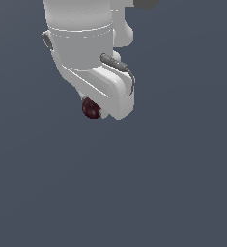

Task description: Pick up the object and move it to a goal position.

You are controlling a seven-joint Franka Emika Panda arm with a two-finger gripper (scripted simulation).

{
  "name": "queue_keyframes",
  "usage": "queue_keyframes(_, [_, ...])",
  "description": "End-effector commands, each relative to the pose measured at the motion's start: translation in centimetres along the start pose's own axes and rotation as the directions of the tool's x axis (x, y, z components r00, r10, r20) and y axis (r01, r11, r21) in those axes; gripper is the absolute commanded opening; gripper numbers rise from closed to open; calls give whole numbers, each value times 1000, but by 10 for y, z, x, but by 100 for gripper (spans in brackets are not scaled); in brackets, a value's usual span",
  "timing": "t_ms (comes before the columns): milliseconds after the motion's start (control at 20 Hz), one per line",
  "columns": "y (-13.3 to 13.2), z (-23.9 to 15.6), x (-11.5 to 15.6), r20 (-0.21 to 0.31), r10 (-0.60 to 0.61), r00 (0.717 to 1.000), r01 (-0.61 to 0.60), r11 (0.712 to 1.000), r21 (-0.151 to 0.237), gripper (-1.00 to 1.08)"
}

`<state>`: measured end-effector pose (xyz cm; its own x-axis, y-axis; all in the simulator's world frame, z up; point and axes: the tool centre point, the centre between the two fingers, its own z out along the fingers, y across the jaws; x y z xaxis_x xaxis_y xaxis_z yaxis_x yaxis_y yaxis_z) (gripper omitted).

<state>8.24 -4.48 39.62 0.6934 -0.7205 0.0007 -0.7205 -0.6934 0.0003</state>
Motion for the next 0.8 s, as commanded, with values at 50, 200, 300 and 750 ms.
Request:
queue_keyframes(50, [-2, -16, 1, 0, 0, 1000, 0, 1000, 0, -100])
queue_keyframes(200, [-4, -24, 2, 1, 0, 1000, 0, 1000, 0, -100])
queue_keyframes(300, [-5, -29, 2, 1, 0, 1000, 0, 1000, 0, -100])
queue_keyframes(750, [-7, -35, 4, 1, 0, 1000, 0, 1000, 0, -100])
